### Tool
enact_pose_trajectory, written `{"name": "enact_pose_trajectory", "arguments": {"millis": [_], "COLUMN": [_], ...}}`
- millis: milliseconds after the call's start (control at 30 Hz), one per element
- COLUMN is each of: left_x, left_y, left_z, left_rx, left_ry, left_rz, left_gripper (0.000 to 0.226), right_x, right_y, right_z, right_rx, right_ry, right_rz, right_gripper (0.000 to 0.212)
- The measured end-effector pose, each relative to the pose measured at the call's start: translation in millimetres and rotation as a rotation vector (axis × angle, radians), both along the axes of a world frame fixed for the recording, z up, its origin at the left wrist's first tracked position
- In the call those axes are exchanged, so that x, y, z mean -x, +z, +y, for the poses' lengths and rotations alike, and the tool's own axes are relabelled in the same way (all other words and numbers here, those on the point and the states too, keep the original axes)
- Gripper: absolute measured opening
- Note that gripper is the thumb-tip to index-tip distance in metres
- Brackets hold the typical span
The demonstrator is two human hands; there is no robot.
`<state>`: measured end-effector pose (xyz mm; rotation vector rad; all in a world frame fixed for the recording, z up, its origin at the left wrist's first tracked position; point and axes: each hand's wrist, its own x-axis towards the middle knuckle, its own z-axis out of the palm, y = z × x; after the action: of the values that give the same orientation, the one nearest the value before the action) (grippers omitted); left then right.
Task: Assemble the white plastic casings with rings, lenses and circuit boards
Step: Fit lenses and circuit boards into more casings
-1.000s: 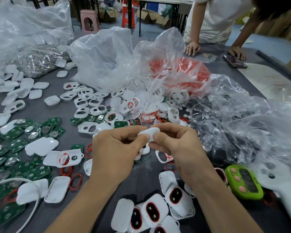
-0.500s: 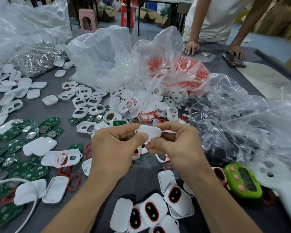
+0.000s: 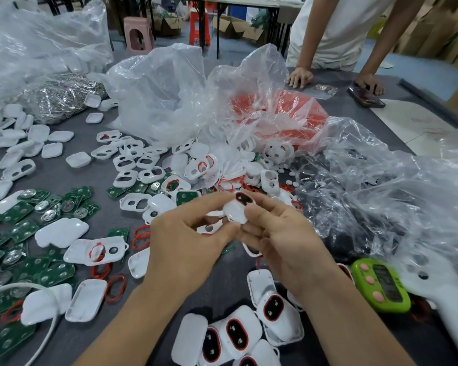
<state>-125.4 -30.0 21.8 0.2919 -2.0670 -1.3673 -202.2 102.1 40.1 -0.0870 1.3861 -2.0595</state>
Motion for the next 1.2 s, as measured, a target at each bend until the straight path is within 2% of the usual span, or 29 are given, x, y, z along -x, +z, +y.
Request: {"name": "enact_pose_trajectory", "arguments": {"millis": [100,200,367,500,633,833,1033,1200], "left_x": [3,4,3,3,3,7,6,7], "left_y": [0,0,0,2,1,0,-2,0], "left_z": [-5,-8,-8,-5,-4,-6,-7,-9], "left_rx": [-0.149,-0.171,-0.209,-0.283,-0.32,-0.417,-0.409,-0.416], "left_ry": [-0.053,-0.049,-0.133,-0.19,-0.169,-0.043,-0.153,-0.057], "left_rz": [-0.062,-0.101,-0.167,-0.165,-0.182,-0.172,-0.183,-0.11], "left_gripper": [0.048,0.041,0.022,0.027,0.028,0.022,0.022,0.019], "right_x": [2,3,0,1,-2,-6,-5,-7], "right_y": [2,1,3,4,4,-7,-10,-2], "right_z": [4,6,3,4,4,1,-2,1], "right_rx": [-0.054,-0.141,-0.221,-0.279,-0.222,-0.249,-0.245,-0.324], "right_ry": [-0.013,0.009,-0.045,-0.022,0.068,0.144,0.043,0.004], "right_rz": [0.089,0.125,0.075,0.092,0.118,0.327,0.312,0.351], "right_gripper": [0.027,0.025,0.03,0.031,0.029,0.033,0.032,0.038]}}
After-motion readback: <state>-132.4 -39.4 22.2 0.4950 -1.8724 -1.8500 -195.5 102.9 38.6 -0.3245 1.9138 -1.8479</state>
